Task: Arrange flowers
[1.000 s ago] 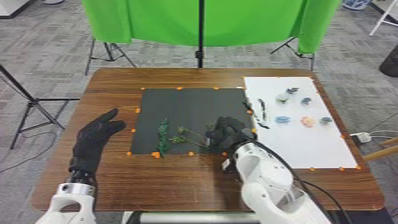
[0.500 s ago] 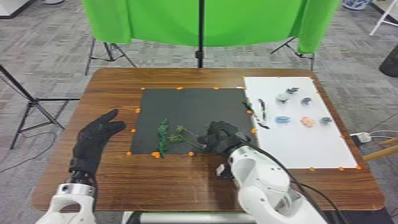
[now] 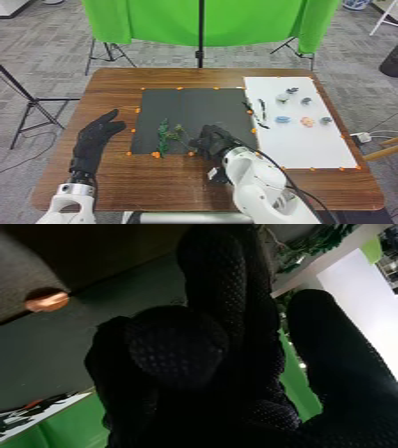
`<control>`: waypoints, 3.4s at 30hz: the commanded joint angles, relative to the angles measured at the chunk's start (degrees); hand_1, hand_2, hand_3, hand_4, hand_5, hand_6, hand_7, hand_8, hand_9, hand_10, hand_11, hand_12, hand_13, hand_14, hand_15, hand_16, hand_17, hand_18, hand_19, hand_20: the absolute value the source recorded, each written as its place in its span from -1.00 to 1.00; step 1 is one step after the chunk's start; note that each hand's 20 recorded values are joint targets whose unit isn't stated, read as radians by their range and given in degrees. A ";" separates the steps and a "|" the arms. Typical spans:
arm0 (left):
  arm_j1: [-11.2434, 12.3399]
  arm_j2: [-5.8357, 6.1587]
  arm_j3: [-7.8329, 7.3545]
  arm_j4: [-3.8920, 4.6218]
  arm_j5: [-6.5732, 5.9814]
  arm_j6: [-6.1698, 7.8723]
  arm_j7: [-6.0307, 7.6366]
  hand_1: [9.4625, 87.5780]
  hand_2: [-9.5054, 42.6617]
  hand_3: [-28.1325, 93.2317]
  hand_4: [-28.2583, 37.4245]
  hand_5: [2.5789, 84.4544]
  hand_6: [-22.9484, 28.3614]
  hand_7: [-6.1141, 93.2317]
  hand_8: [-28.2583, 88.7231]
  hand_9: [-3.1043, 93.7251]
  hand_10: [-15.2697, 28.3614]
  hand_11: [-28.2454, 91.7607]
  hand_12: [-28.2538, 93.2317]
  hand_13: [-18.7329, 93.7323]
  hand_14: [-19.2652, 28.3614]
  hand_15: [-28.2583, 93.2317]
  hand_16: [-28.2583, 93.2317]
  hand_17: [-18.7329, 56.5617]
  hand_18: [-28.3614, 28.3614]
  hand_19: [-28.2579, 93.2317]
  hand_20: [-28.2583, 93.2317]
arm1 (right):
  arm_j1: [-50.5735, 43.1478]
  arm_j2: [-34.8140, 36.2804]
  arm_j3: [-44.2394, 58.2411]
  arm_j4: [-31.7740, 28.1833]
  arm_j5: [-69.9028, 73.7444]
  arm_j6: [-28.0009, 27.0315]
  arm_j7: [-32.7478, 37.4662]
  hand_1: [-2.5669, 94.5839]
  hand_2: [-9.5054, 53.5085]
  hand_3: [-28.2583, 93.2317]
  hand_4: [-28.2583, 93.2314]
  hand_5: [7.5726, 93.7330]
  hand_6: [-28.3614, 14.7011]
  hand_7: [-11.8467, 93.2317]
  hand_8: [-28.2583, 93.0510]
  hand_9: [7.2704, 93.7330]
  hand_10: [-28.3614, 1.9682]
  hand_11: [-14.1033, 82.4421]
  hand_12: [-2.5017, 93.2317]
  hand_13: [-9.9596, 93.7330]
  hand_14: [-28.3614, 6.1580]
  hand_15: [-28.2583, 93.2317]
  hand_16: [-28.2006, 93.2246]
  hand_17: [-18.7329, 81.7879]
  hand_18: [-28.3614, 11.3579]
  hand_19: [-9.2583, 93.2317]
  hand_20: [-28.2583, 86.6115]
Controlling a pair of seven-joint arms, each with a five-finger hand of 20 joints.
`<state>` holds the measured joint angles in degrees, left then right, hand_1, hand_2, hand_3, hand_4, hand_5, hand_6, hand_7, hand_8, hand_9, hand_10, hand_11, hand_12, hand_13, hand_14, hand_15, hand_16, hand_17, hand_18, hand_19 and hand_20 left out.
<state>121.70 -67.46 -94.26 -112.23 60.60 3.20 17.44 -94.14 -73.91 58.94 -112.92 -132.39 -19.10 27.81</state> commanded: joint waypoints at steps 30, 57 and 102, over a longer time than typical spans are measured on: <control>1.08 -0.80 0.35 -0.14 -0.03 0.01 -0.48 -0.68 -0.83 0.59 -0.74 0.09 -0.05 -0.64 -0.59 0.07 0.31 -0.21 -0.24 0.04 0.49 -0.24 -0.40 -0.33 0.50 -0.42 -0.10 | 12.64 6.85 17.57 9.14 -13.79 -4.57 1.79 -0.39 -1.00 0.36 -0.69 0.45 0.07 -0.61 -0.64 0.85 0.04 0.08 -0.41 0.95 0.42 0.40 0.00 0.62 -0.21 1.00 0.45; 0.77 -0.77 0.21 0.14 -0.34 -0.74 -0.95 -0.68 -0.82 0.59 -0.73 0.09 -0.04 -0.65 -0.59 0.07 0.31 -0.21 -0.25 0.03 0.49 -0.24 -0.40 -0.33 0.50 -0.42 -0.10 | 14.50 -1.04 10.95 21.95 -31.27 -10.58 -5.35 -0.51 -1.00 0.27 -0.74 0.62 0.07 -0.57 -0.65 0.91 0.04 0.09 -0.42 1.00 0.44 0.40 -0.01 0.67 -0.19 1.00 0.47; 1.07 -0.69 -0.05 -0.15 0.01 -2.03 -2.08 -0.68 -0.82 0.59 -0.73 0.09 -0.03 -0.65 -0.59 0.07 0.31 -0.21 -0.25 0.03 0.49 -0.24 -0.40 -0.33 0.50 -0.42 -0.10 | -0.55 -1.70 10.04 1.43 -11.33 5.25 2.32 0.18 -1.00 0.40 -0.57 0.85 0.18 -0.31 -0.16 1.00 0.27 0.31 -0.48 1.00 0.54 0.64 -0.15 0.82 -0.14 1.00 0.62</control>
<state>122.11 -67.97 -94.15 -112.29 60.41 2.36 16.34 -91.23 -71.38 69.75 -111.76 -147.99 -11.16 26.92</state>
